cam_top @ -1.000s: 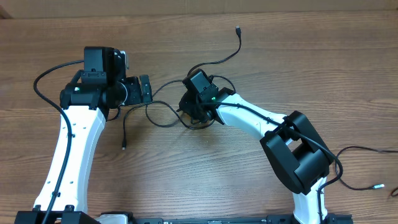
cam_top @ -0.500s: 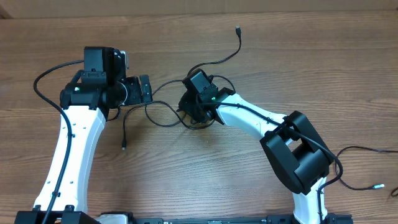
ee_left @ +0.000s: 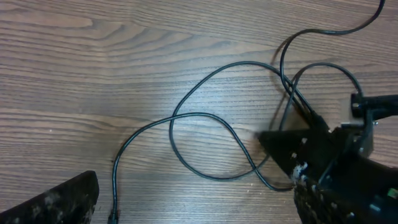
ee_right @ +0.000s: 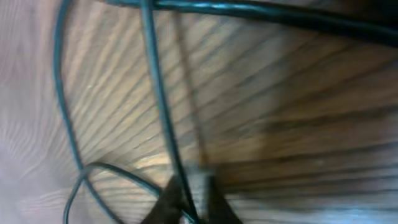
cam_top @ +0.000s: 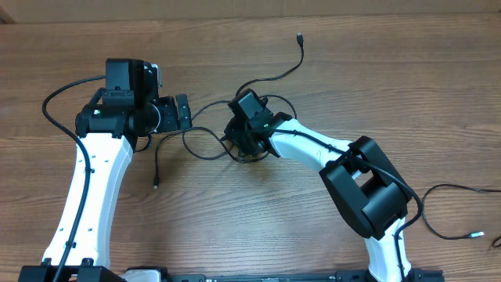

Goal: Untangle cables
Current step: 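Pull the grasped cable up and rightward away from the pile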

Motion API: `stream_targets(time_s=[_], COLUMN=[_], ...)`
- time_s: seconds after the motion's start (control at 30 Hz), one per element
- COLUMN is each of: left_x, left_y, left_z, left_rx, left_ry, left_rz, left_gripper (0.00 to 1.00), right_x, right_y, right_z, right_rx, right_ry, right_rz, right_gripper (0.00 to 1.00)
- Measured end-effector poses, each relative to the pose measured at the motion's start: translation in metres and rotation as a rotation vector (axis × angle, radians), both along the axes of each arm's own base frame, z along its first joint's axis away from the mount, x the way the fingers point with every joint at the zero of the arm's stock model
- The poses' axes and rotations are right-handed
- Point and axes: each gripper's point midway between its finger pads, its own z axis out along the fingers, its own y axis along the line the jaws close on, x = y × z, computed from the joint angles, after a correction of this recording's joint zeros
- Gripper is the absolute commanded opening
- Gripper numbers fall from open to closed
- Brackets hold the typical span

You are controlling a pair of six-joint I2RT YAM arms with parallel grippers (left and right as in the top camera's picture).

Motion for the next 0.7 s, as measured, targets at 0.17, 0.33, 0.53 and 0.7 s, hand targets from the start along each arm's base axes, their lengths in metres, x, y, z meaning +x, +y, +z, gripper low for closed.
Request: stream_targets(time_s=[0.17, 0.33, 0.53, 0.7], left_x=[0.000, 0.000, 0.000, 0.000], left_y=[0.000, 0.000, 0.000, 0.000], left_z=[0.000, 0.000, 0.000, 0.000], left_rx=[0.000, 0.000, 0.000, 0.000], left_ry=[0.000, 0.000, 0.000, 0.000], left_rz=[0.000, 0.000, 0.000, 0.000], left_gripper=[1.00, 1.00, 1.00, 1.00], right_x=[-0.003, -0.009, -0.014, -0.010], right_y=[0.002, 0.013, -0.004, -0.027], right_z=[-0.004, 0.001, 0.034, 0.133], right_rx=[0.012, 0.069, 0.022, 0.002], right_ry=[0.021, 0.033, -0.008, -0.223], right_rz=[0.003, 0.089, 0.148, 0.130], right_gripper=[0.04, 0.04, 0.04, 0.04])
